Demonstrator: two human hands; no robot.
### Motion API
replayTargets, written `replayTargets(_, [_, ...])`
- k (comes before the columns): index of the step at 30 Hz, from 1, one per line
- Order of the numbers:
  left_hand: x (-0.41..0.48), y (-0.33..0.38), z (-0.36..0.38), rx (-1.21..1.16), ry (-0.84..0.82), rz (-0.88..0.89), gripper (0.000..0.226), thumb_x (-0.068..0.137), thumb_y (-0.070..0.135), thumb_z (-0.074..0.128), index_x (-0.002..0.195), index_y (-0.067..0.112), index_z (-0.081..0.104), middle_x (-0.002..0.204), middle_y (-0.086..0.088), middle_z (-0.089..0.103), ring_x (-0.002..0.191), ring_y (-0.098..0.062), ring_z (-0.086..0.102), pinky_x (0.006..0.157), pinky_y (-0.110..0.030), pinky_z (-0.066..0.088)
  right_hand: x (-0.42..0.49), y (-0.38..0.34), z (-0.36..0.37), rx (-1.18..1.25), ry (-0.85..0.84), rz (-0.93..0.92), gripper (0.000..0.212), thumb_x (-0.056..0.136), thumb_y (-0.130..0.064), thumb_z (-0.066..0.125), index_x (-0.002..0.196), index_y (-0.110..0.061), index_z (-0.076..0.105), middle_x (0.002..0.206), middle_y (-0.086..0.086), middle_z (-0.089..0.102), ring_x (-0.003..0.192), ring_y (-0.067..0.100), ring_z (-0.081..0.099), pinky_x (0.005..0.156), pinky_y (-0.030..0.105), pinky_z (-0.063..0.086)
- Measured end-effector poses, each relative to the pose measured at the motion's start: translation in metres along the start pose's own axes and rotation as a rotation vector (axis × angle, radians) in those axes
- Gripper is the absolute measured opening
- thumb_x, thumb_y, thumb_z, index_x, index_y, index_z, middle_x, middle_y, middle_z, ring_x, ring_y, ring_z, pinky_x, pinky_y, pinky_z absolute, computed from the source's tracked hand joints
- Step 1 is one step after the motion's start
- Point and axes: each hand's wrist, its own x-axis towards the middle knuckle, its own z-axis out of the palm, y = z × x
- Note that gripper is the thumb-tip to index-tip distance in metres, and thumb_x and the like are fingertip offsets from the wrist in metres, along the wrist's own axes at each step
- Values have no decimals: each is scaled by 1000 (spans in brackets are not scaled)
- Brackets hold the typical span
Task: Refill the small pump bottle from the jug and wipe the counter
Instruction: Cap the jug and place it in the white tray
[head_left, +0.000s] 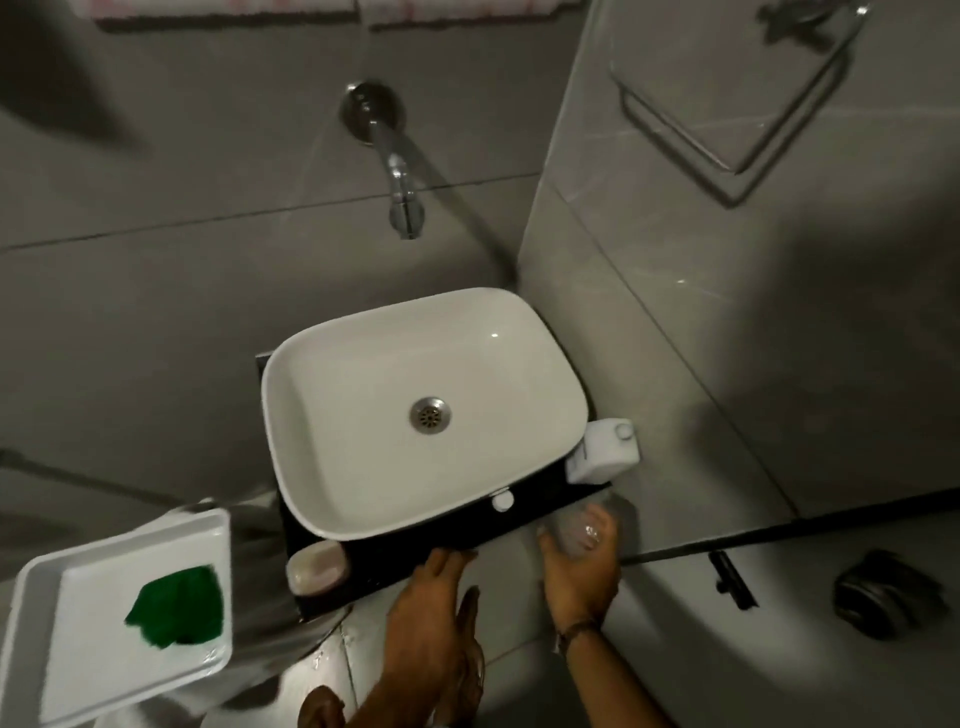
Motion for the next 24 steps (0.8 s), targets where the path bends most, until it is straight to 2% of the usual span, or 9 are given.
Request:
replayTargets(3, [52,36,26,335,-74,123,66,100,13,51,161,28,31,164,1,36,134,-30,51,104,-43,51,42,-22,-6,113,109,-47,77,69,-5,90,130,-28,50,132,-1,61,116,14,61,95,33,55])
replayTargets(6, [83,56,53,562,-185,171,72,101,7,48,165,18,16,172,-12,23,142,-42,44,109,-50,47,74,-35,0,196,145,-77,85,61,4,89,124,-37,48,122,-8,61,104,-3,63,84,16,58])
replayTargets(8, [94,60,68,678,-229,151,68,105,8,44,166,12,13,171,-18,20,142,-47,41,108,-51,48,88,-37,8,225,120,-34,90,60,4,89,131,-31,47,130,0,61,109,14,66,88,34,62])
replayTargets(11, [104,62,80,747,-295,99,61,106,8,44,163,10,23,169,-20,21,144,-45,38,104,-49,52,100,-35,17,189,135,-6,95,57,-4,92,135,-32,47,132,0,60,113,24,65,87,45,63])
replayTargets(15, [110,62,81,764,-359,107,40,104,6,49,144,12,52,169,-14,24,141,-38,43,91,-42,57,110,-32,19,136,190,-8,84,51,-21,97,120,-38,53,118,-6,64,104,22,66,73,33,63])
replayTargets(17, [108,65,79,733,-341,107,33,106,8,47,137,15,55,165,-10,34,133,-33,52,89,-40,56,111,-32,18,133,188,5,78,51,-25,94,115,-40,52,115,-9,65,102,21,67,69,29,59])
replayTargets(19, [102,72,72,617,-274,75,28,106,13,49,131,21,58,150,-6,53,120,-30,64,87,-40,58,109,-33,13,134,178,8,75,53,-25,93,114,-41,53,115,-9,65,103,21,67,73,35,62])
replayTargets(21, [95,82,58,349,-144,28,23,100,22,63,123,26,63,126,0,70,107,-27,71,82,-41,61,103,-33,2,161,148,-23,75,55,-23,94,117,-39,56,119,-7,64,106,19,66,76,36,64])
replayTargets(24, [88,101,26,-231,36,-10,26,85,29,86,105,33,70,96,13,78,89,-9,75,74,-27,61,90,-37,-19,213,62,-126,78,59,-16,96,124,-34,57,127,-6,62,111,13,64,70,18,61])
